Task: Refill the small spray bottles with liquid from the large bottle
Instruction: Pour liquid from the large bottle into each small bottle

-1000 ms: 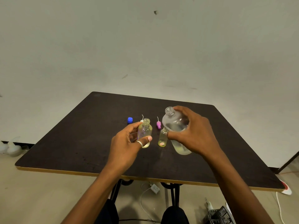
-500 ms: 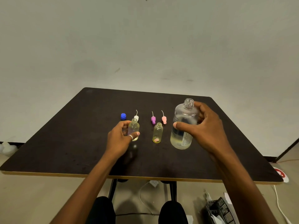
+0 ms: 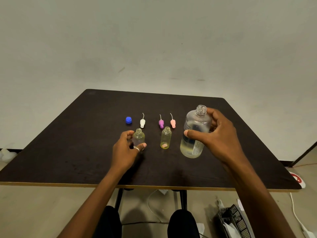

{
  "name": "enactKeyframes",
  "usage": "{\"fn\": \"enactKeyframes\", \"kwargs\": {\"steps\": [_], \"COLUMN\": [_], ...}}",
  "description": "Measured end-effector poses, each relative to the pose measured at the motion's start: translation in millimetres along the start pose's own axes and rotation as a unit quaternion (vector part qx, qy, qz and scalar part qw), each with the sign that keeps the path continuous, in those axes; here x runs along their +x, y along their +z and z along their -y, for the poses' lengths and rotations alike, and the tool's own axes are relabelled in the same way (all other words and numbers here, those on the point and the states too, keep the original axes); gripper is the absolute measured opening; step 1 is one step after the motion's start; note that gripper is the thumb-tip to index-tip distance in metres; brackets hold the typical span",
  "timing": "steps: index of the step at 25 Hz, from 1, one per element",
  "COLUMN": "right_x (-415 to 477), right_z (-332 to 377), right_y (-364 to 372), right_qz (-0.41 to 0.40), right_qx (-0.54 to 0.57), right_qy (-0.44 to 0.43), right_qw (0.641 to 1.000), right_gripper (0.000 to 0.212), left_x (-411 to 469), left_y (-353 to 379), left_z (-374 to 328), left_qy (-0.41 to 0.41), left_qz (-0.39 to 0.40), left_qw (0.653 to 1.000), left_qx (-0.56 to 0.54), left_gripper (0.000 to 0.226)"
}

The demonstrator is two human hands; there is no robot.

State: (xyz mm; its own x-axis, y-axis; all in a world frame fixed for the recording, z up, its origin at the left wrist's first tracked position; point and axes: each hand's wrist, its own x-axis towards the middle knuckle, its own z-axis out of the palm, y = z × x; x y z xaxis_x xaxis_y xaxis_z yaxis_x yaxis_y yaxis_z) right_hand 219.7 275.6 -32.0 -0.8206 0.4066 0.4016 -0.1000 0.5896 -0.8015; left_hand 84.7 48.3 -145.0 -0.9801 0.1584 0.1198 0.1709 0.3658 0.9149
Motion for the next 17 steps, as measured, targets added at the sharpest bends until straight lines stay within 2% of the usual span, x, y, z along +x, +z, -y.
{"fn": "enactKeyframes", "kwargs": {"steps": [2,3,6,8,10,14,17], "right_x": [-0.5,-0.5,0.5,1.3,0.8,-4.1,-7.2], "right_z": [0.3,0.3,0.3,0.0,-0.8,-0.3,1.2], "right_y": [-1.0,-1.8,-4.4,-5.6,-7.0,-9.5,-11.3], "right_qz": [0.0,-0.001,-0.005,-0.005,-0.008,-0.007,-0.004], "right_qx": [-0.001,0.0,-0.003,-0.007,-0.011,-0.013,-0.015], "right_qy": [-0.002,-0.004,-0.005,-0.004,-0.004,-0.01,-0.013], "right_qw": [1.0,1.0,1.0,1.0,1.0,1.0,1.0], "right_gripper": [0.078,0.077,0.076,0.076,0.076,0.074,0.074], "left_x": [-6.1,-11.6,-33.3,-42.6,-41.6,-15.5,0.1], "left_y": [-2.0,-2.7,3.2,19.1,38.8,76.4,89.9], "left_z": [-5.0,-9.3,-30.9,-47.2,-61.7,-59.7,-51.6], "left_qy": [-0.006,0.013,0.194,0.268,0.249,0.095,0.025], "left_qz": [-0.013,-0.043,-0.143,-0.124,-0.081,0.0,0.007], "left_qw": [0.999,0.998,0.969,0.953,0.963,0.995,0.998], "left_qx": [0.039,0.054,0.052,0.066,0.066,0.04,0.049], "left_gripper": [0.094,0.096,0.072,0.063,0.065,0.074,0.063]}}
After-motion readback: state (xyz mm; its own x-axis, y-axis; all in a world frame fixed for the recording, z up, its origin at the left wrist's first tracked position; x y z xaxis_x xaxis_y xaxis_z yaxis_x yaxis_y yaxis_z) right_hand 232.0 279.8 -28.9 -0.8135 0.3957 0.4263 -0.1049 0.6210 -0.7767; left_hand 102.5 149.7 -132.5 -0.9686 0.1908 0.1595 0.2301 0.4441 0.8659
